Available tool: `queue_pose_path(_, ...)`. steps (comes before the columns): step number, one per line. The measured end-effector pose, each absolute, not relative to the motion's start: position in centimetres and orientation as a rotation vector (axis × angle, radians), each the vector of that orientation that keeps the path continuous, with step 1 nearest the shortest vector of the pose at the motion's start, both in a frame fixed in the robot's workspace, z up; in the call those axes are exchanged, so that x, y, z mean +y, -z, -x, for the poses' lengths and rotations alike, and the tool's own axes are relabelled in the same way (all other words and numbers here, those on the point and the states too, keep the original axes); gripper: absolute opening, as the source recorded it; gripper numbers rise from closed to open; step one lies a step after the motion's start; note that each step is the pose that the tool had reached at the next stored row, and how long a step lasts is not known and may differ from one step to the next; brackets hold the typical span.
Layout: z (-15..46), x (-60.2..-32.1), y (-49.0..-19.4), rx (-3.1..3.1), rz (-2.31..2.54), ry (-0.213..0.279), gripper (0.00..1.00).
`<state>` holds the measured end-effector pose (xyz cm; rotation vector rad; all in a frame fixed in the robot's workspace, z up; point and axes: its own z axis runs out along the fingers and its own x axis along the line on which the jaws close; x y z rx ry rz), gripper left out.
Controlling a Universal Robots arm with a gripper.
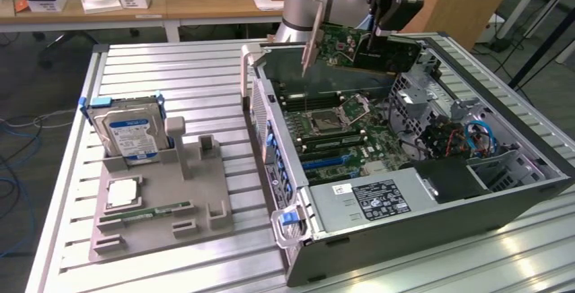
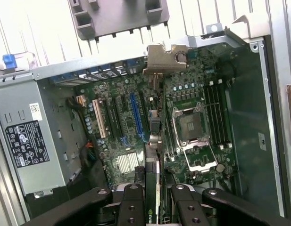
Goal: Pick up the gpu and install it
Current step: 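Insert the gpu into the slot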
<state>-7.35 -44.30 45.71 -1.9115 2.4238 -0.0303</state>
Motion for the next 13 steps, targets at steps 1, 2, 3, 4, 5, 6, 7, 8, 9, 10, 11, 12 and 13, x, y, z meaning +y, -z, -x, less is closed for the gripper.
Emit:
queue_pose_path(1,7.35,-44.30,-45.71,2.418,1.919,0.030,0.26)
queue_pose_path(2,7.35,-44.30,-45.71,2.411,1.927,0.030,0.26)
queue_pose_path(3,7.35,-44.30,-45.71,2.405,1.935,0.029,0.26)
queue_pose_path(4,7.35,-44.31,-45.70,2.397,1.944,0.029,0.26)
queue_pose_path(5,7.35,-44.30,-45.71,2.390,1.953,0.029,0.26)
queue_pose_path(6,7.35,-44.31,-45.70,2.383,1.962,0.029,0.26)
queue_pose_path(7,7.35,-44.31,-45.70,2.375,1.970,0.028,0.26)
queue_pose_path(8,7.35,-44.30,-45.70,2.368,1.979,0.028,0.26)
queue_pose_path(9,7.34,-44.30,-45.69,2.362,1.987,0.028,0.26)
queue_pose_path(10,7.35,-44.30,-45.69,2.355,1.994,0.027,0.26)
queue_pose_path(11,7.35,-44.31,-45.69,2.349,2.002,0.027,0.26)
queue_pose_path(12,7.35,-44.30,-45.69,2.342,2.010,0.027,0.26)
queue_pose_path(13,7.35,-44.30,-45.69,2.335,2.017,0.027,0.26)
